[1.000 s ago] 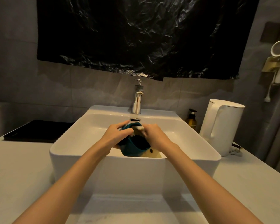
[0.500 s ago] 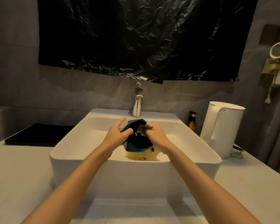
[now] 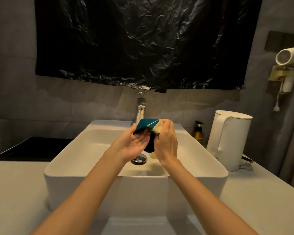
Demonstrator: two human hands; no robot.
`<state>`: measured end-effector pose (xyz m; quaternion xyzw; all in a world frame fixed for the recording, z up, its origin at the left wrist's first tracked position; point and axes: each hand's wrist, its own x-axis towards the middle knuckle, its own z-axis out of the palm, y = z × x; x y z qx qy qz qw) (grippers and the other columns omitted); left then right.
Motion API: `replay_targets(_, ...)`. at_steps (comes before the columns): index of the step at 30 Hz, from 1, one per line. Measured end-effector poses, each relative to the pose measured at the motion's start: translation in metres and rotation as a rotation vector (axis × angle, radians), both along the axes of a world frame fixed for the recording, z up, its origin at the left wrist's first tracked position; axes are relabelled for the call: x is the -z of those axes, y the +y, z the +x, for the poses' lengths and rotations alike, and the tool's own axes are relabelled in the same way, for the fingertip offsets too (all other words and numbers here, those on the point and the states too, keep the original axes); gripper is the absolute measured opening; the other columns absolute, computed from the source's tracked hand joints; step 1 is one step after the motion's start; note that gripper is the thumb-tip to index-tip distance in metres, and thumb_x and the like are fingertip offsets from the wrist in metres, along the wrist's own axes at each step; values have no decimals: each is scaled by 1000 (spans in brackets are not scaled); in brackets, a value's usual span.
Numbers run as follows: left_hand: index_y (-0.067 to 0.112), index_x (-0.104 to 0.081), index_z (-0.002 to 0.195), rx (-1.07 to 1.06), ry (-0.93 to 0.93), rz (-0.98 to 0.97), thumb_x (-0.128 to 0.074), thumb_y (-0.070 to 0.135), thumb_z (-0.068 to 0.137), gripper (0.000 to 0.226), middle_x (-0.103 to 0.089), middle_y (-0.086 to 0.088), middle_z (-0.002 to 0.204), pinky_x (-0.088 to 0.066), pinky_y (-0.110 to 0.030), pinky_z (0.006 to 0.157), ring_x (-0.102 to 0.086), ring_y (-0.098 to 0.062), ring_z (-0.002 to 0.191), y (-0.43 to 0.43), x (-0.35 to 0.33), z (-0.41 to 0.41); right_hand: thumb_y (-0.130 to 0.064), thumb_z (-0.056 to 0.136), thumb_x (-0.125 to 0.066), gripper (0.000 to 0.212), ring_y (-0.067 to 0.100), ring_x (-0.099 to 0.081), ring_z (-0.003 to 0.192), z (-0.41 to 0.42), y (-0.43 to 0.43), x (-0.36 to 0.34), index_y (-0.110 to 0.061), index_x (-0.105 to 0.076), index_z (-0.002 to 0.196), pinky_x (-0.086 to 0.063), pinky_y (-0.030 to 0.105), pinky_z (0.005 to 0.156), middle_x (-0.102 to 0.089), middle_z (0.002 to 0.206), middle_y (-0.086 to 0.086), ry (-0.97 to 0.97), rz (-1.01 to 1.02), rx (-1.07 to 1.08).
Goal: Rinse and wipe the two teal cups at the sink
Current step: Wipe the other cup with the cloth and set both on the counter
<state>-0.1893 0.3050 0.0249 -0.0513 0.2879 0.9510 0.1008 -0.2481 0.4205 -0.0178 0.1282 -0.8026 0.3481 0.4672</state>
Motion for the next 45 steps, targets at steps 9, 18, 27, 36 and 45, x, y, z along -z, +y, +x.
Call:
replay_targets(9,-4,-54,96,-165,-28,39,-54,8,94,12,-57,-19,127,-44,-34,96,-56,-28,119,-7,-4,-14,-15,94,-56,46,16,-42,110,3,-4,4,-11,-33,133,-45,24,90,-41,125,6,-145,205,-202)
replay_targets(18,-5,-46,126,-249,71,-400,-54,9,94,36,-57,-22,120,-48,-36,87,-55,-29,111,-34,5,-24,-19,101,-43,20,15,-57,97,2,3,3,-23,-50,120,-47,25,86,-59,106,-3,-439,-5,-538)
replay_targets(27,-1,-53,120,-185,198,-774,-56,14,93,31,-65,-15,111,-54,-30,81,-61,-27,106,-35,18,-26,-8,82,-72,24,9,-56,84,4,4,-7,-21,-55,93,-47,4,67,-53,96,-4,-55,-250,-296)
replay_targets(36,0,-62,90,-224,201,-611,-53,14,95,17,-68,-17,92,-59,-24,62,-66,-24,86,-39,21,-26,-18,88,-67,23,11,-50,107,11,-7,5,-22,-73,110,-42,12,89,-64,117,-2,28,280,-459)
replay_targets(45,-2,-58,94,-213,222,-616,-53,14,95,16,-66,-15,90,-57,-24,65,-65,-20,83,-39,21,-22,-9,87,-65,32,17,-58,90,10,-5,6,-15,-67,118,-53,20,76,-60,112,8,153,428,-405)
